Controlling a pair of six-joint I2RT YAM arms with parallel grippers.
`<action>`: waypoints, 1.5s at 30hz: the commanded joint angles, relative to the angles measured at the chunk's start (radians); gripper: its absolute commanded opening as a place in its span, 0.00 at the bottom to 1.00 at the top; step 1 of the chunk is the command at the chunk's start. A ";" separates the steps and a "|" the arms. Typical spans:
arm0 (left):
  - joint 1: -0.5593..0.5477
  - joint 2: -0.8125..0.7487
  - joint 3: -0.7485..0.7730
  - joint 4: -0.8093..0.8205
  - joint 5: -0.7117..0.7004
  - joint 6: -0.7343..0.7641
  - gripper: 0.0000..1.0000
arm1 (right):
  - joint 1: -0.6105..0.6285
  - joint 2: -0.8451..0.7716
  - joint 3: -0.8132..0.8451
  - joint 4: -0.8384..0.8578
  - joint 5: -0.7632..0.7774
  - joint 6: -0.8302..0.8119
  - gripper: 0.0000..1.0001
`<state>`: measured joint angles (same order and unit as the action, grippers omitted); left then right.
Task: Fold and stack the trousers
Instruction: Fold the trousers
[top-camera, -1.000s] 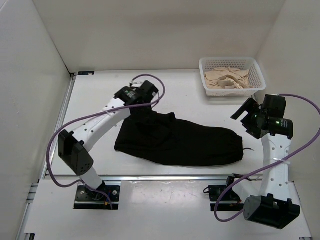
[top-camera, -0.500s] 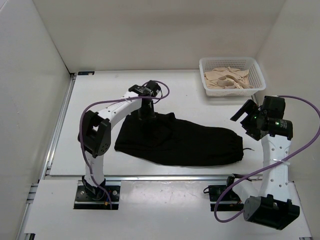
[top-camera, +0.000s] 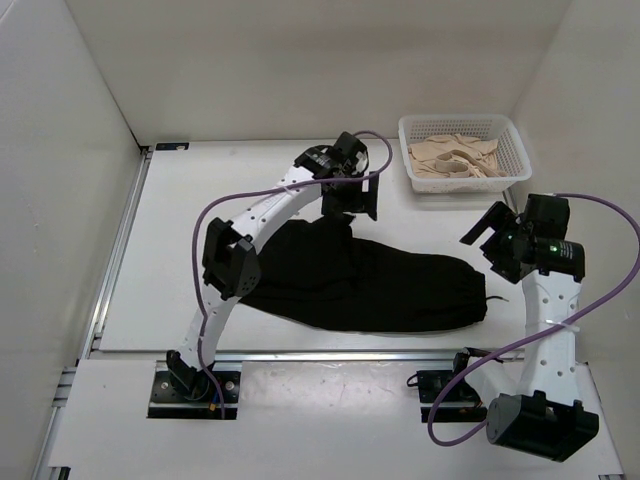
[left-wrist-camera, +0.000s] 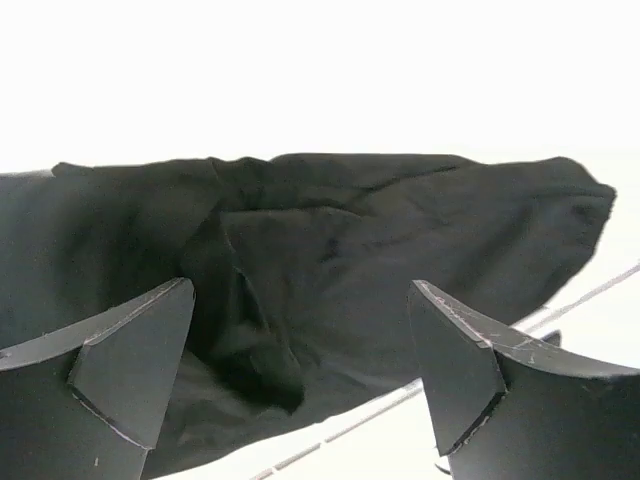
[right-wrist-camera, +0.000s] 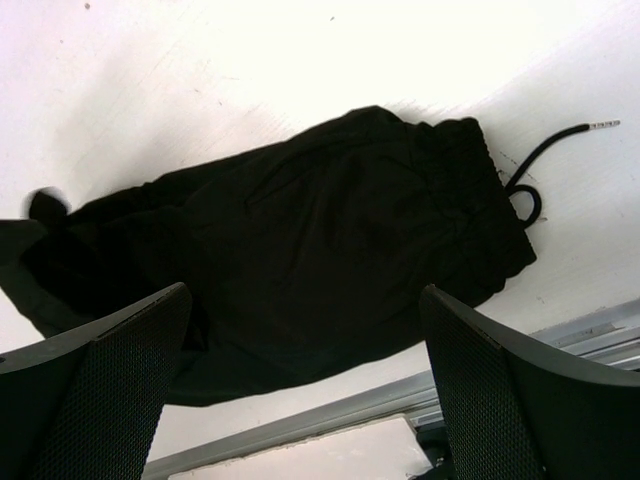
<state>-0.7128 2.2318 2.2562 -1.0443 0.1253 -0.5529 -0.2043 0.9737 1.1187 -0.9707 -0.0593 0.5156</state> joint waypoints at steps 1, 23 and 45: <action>-0.025 -0.027 0.095 -0.094 -0.005 0.036 1.00 | 0.003 -0.023 -0.013 -0.003 0.004 -0.017 1.00; -0.249 -0.367 -0.491 -0.019 -0.265 -0.107 0.76 | 0.003 0.019 -0.042 0.061 -0.016 0.001 1.00; -0.303 -0.166 -0.388 -0.158 -0.562 -0.222 0.10 | 0.013 0.000 -0.060 0.043 -0.025 -0.008 1.00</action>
<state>-1.0149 2.1597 1.8534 -1.1625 -0.3664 -0.7387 -0.1959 0.9932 1.0637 -0.9398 -0.0677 0.5198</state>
